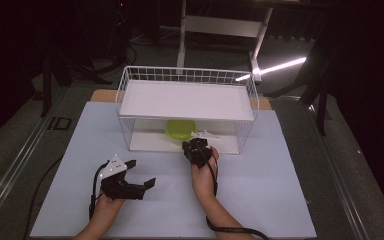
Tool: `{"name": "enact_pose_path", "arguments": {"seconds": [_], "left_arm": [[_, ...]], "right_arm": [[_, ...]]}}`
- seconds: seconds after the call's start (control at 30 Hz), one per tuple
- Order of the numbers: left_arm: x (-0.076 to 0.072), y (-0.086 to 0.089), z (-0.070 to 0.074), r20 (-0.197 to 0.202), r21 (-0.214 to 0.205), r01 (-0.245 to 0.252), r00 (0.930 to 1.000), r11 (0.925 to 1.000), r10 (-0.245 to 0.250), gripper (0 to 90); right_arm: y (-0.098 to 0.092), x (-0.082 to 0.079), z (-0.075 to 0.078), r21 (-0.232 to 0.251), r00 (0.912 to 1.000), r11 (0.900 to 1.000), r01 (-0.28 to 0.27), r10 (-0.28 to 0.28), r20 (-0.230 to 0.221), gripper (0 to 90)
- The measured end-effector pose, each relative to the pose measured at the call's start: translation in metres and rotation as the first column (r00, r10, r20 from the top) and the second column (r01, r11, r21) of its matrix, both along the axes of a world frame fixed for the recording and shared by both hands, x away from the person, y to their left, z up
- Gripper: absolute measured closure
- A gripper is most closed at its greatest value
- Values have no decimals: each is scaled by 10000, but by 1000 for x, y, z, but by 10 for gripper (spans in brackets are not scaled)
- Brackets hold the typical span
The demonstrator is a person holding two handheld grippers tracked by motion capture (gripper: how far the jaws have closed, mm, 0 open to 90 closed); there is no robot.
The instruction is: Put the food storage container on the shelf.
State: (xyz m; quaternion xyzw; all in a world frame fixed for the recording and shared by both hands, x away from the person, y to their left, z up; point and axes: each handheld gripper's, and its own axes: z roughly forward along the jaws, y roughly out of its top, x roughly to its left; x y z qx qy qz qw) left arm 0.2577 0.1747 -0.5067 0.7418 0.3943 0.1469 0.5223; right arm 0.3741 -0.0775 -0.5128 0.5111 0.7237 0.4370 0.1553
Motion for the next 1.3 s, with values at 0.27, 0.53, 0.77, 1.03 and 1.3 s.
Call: {"name": "enact_pose_path", "arguments": {"seconds": [0.27, 0.53, 0.77, 1.03, 1.3], "left_arm": [[-1, 3, 1, 50, -81, 23, 10000, 10000, -23, 14], [0, 8, 2, -36, -483, 2, 10000, 9988, -4, 14], [-4, 3, 10, 270, -516, 492, 9985, 9975, -479, 14], [-9, 1, 21, 424, -374, 712, 9967, 9968, -696, 14], [-12, 2, 29, 487, -707, 928, 9948, 9932, -895, 14]], "right_arm": [[4, 3, 1, 104, 9999, 9999, -36, 37, -102, 886], [-5, -22, 1, -51, 9986, 9986, -532, 532, -20, 814], [-19, -50, 7, -170, 9910, 9926, -1198, 1206, 576, 520], [-33, -68, 17, 67, 9775, 9858, -1678, 1655, 1304, 234], [-38, -82, 28, -314, 9567, 9724, -2313, 2332, 1740, 142]]}}
